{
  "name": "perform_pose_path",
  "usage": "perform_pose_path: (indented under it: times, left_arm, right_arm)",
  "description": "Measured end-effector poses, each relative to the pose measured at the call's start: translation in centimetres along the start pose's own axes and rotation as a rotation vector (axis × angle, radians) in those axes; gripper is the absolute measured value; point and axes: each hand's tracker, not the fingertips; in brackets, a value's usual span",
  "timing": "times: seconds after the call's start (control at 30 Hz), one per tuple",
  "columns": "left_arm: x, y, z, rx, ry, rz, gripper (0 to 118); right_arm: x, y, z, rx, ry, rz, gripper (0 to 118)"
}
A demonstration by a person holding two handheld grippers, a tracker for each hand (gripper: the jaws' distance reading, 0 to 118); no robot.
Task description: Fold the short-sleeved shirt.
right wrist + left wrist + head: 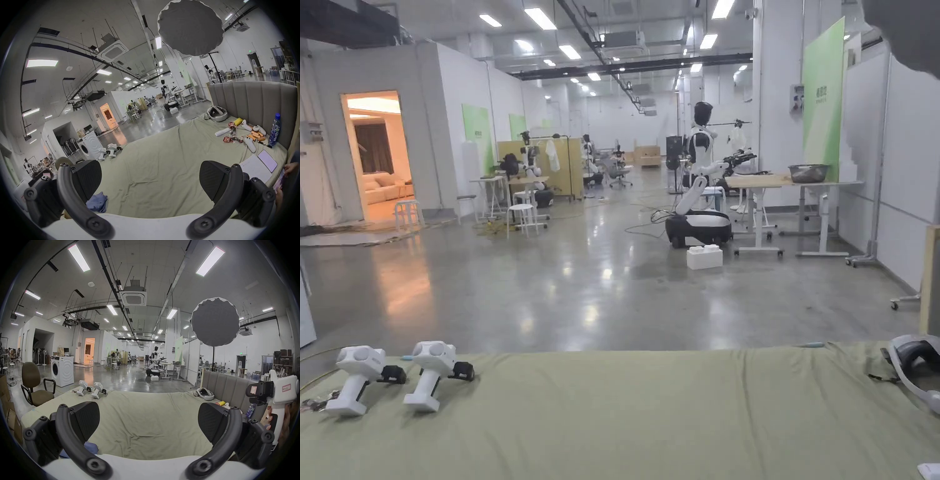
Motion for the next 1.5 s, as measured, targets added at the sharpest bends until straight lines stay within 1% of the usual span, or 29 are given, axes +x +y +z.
perform_pose_path:
  times: [0.13,0.3,0.37,0.43,0.5,0.67,0.77,0.87,1.0,1.13,1.2,1.27,1.4,1.5]
  left_arm:
    - [0.1,0.0,-0.2,-0.017,-0.011,0.003,118]
    - [0.2,0.1,-0.2,-0.028,-0.016,-0.005,118]
    - [0.2,0.1,-0.2,-0.028,-0.020,-0.004,118]
    - [0.1,0.1,-0.2,-0.029,-0.022,-0.002,118]
    - [0.1,0.1,-0.4,-0.032,-0.023,0.000,118]
    - [0.1,0.0,-0.4,-0.040,-0.024,-0.001,118]
    - [0.0,0.1,-0.4,-0.040,-0.022,-0.005,118]
    - [-0.1,0.0,-0.4,-0.037,-0.023,-0.001,118]
    - [-0.2,-0.1,-0.3,-0.035,-0.029,0.002,118]
    - [-0.3,-0.2,-0.3,-0.036,-0.026,0.003,118]
    - [-0.3,-0.2,-0.3,-0.037,-0.025,0.004,118]
    - [-0.4,-0.3,-0.3,-0.039,-0.024,0.004,118]
    - [-0.3,-0.2,-0.3,-0.037,-0.018,0.005,118]
    - [-0.1,-0.1,0.0,-0.021,-0.014,-0.001,118]
  right_arm:
    - [-0.8,0.5,-0.4,-0.095,-0.077,-0.109,118]
    - [-0.8,0.5,-1.1,-0.126,-0.069,-0.096,118]
    - [-1.0,0.4,-1.3,-0.134,-0.094,-0.090,118]
    - [-1.3,0.5,-1.5,-0.175,-0.141,-0.113,118]
    - [-1.3,0.7,-2.0,-0.214,-0.169,-0.128,118]
    - [-0.5,0.3,-2.5,-0.225,-0.158,-0.136,118]
    - [-0.3,0.1,-2.8,-0.232,-0.193,-0.142,118]
    - [-0.2,-0.1,-3.0,-0.239,-0.199,-0.127,118]
    - [0.0,-0.2,-3.0,-0.228,-0.195,-0.137,118]
    - [0.1,-0.2,-2.8,-0.199,-0.163,-0.113,118]
    - [0.2,-0.2,-2.5,-0.167,-0.118,-0.103,118]
    - [0.1,-0.3,-2.3,-0.147,-0.111,-0.090,118]
    - [-0.3,-0.6,-2.1,-0.117,-0.081,-0.013,118]
    - [-0.3,-1.0,-1.6,-0.065,-0.015,0.057,118]
